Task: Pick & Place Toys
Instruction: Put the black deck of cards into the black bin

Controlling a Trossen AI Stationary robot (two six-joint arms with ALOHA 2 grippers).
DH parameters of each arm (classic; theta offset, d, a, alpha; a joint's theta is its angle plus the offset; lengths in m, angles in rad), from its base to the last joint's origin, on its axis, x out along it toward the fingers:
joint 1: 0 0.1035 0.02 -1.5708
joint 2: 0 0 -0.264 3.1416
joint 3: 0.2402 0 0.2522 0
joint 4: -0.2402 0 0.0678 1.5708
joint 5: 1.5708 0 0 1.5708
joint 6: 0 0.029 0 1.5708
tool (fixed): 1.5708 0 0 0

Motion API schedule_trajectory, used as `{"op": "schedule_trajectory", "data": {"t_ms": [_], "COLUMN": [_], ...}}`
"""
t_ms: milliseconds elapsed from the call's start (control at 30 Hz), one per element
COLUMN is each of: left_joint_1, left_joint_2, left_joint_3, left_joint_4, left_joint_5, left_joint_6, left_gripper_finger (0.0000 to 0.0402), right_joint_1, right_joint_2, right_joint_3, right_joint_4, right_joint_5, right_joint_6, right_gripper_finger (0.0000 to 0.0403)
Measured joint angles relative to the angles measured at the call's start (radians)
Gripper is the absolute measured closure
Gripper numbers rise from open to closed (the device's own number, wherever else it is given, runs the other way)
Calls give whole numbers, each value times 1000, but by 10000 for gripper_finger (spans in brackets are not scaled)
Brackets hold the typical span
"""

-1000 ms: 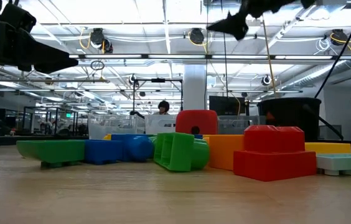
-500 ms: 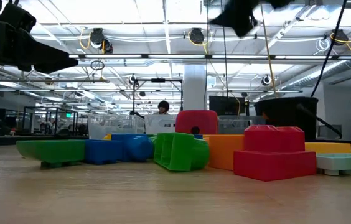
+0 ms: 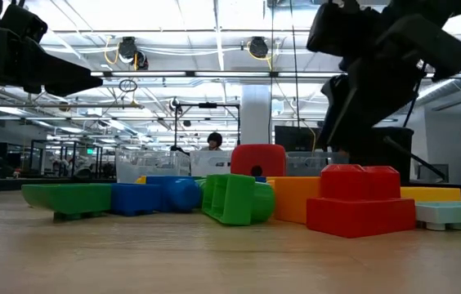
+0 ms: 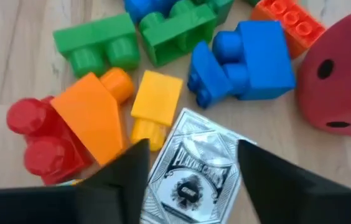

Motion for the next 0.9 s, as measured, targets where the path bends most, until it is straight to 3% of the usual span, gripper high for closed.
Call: {"op": "schedule_trajectory", "data": {"t_ms": [200, 300, 500, 900], "left_joint_1": [0, 0, 0, 0], "left_joint_2": [0, 0, 0, 0], "left_joint_3": [0, 0, 0, 0], "left_joint_4": [1, 1, 1, 1], "left_joint_5": [0, 0, 0, 0], "left_joint_6": [0, 0, 0, 0], "left_gripper_finger": [78, 78, 78, 78], "right_joint_1": [-1, -5, -8, -43], "right_joint_2": [48, 66, 71, 49], "right_joint_3": [0, 0, 1, 3], "right_joint_4": [-2, -12, -92, -454], "right_joint_5": [-3, -12, -31, -2], "right_joint_6": [-2, -2, 47, 263], "right_gripper_finger": [353, 395, 381, 401]}}
